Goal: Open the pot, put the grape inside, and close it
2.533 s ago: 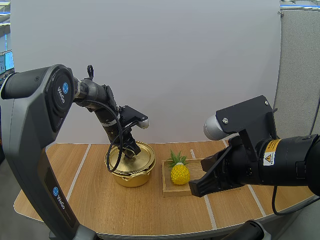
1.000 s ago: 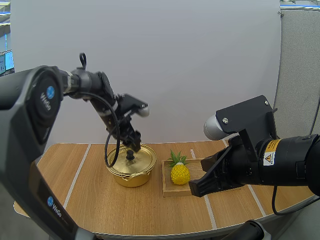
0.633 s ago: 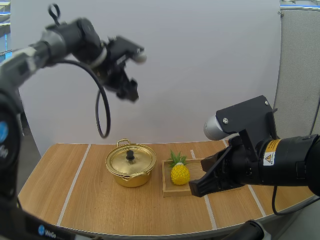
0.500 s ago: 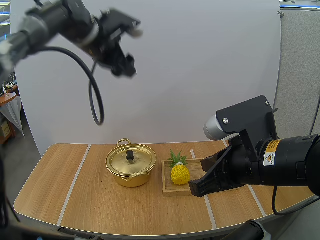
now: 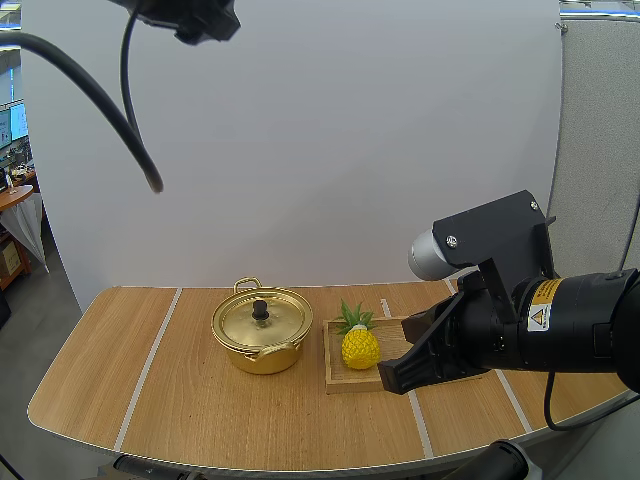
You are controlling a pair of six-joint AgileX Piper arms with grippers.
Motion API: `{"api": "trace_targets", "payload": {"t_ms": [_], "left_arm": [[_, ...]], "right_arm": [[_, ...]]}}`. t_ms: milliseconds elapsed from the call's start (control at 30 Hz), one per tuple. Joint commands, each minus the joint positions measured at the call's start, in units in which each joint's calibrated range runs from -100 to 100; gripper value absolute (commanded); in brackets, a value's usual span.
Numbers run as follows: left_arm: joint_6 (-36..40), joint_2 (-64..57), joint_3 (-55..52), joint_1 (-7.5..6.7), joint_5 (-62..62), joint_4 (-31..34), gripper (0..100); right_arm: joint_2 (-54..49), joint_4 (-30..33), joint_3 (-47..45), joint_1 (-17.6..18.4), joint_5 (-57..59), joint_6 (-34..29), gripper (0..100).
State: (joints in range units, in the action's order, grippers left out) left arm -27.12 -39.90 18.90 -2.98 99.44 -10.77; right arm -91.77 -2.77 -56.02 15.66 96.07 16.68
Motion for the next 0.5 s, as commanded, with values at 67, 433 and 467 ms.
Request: {"api": "trace_targets", "payload": {"t_ms": [67, 433, 467], "left_arm": [[0.9, -3.2, 3.7, -0.15, 0.6, 0.2, 100], [2.0, -14.2, 4.6, -0.15, 0.6, 0.2, 100], [2.5, -15.2, 4.6, -0.15, 0.6, 0.2, 100]], "right_arm": [[-0.4, 0.0, 0.1, -0.2, -0.4, 0.5, 0], [-0.4, -0.1, 0.1, -1.8, -1.4, 0.5, 0], [-0.4, -0.1, 0.1, -2.2, -1.6, 0.5, 0]]}}
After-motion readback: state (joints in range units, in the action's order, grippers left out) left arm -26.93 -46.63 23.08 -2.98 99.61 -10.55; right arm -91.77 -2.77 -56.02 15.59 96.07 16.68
